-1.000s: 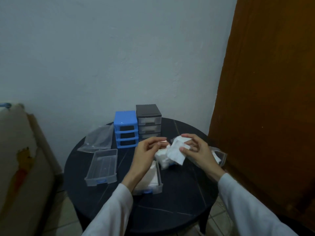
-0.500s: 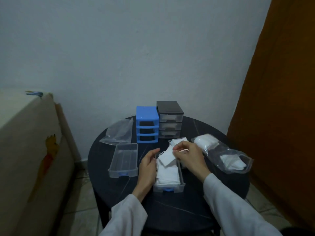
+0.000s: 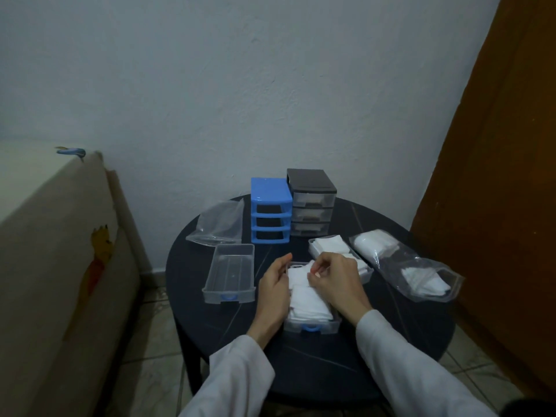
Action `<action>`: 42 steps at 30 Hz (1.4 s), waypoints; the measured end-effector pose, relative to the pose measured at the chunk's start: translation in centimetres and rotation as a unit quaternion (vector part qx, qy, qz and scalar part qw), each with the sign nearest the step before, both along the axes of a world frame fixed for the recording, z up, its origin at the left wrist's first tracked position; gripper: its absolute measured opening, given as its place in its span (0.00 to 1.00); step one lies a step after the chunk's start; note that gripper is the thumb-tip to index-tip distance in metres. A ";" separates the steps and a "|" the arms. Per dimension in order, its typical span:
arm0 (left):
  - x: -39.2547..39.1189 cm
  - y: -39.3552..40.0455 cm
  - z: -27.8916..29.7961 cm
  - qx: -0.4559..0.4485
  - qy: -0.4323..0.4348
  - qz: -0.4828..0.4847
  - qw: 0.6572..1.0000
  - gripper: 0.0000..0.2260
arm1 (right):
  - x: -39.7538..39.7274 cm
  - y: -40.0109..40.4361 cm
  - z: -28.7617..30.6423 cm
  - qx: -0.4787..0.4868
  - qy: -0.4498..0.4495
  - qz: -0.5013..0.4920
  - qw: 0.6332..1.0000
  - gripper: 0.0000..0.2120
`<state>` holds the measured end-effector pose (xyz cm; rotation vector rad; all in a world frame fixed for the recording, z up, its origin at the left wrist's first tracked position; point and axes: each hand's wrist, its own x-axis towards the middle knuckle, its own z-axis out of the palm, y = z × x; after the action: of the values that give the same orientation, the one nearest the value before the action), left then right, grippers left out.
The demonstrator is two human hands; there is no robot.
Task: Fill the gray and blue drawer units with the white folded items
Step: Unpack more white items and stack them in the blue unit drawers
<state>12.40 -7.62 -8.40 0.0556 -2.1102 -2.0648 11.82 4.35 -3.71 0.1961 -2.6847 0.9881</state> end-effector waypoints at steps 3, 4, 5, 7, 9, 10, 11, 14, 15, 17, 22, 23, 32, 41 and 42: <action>0.0 -0.1 -0.1 0.002 0.000 -0.002 1.000 0.19 | 0.3 0.1 0.4 0.098 0.038 0.007 0.994 0.02; 0.0 -0.1 -0.1 0.003 0.000 -0.004 1.000 0.19 | 0.5 0.1 0.5 0.145 0.040 0.004 0.989 0.05; 0.0 -0.1 0.0 0.003 -0.001 -0.005 1.000 0.19 | 0.6 0.1 0.5 0.182 0.042 0.002 0.982 0.07; 0.1 -0.1 0.0 0.006 -0.001 -0.009 1.000 0.19 | 0.9 0.2 0.6 0.192 0.057 -0.003 0.980 0.09; 0.0 -0.1 -0.1 0.006 -0.001 -0.011 1.000 0.19 | 1.4 0.3 0.6 0.154 0.071 0.035 0.985 0.11; 0.0 -0.1 -0.1 0.005 -0.002 -0.011 1.000 0.19 | 1.6 0.3 0.5 0.142 0.060 0.074 0.985 0.13; 0.0 -0.2 -0.1 0.005 -0.002 -0.009 1.000 0.19 | 1.9 0.2 0.4 0.147 0.039 0.116 0.981 0.17; -0.1 -0.2 -0.2 0.008 -0.004 -0.007 1.000 0.20 | 2.7 0.0 -0.3 0.233 -0.030 0.187 0.954 0.25; -0.1 -0.2 -0.1 0.009 -0.006 -0.007 1.000 0.20 | 2.7 0.1 -0.4 0.262 -0.046 0.192 0.945 0.26; -0.1 -0.2 -0.1 0.015 -0.009 -0.007 1.000 0.19 | 2.7 0.3 -0.5 0.304 -0.072 0.203 0.928 0.27; 0.0 -0.2 -0.2 0.018 -0.011 -0.007 1.000 0.18 | 2.3 0.5 -0.9 0.369 -0.109 0.231 0.893 0.28; 0.0 -0.1 -0.2 0.017 -0.010 -0.007 1.000 0.18 | 2.2 0.6 -1.0 0.377 -0.111 0.232 0.890 0.28; 0.6 -0.3 0.6 -0.064 0.011 0.000 0.998 0.19 | 2.3 1.1 0.2 0.165 -0.137 0.239 0.947 0.26; 2.6 2.8 6.3 -0.163 0.172 -0.020 0.971 0.16 | 2.8 8.6 3.5 0.040 -0.039 0.129 0.990 0.11; 2.8 4.0 6.7 -0.163 0.184 -0.037 0.969 0.16 | 3.0 9.7 3.6 0.046 -0.039 0.114 0.992 0.09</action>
<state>15.19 -3.62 -1.71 -0.4238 -2.1976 -1.5812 14.79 14.08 -0.07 0.5030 -2.8281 0.9523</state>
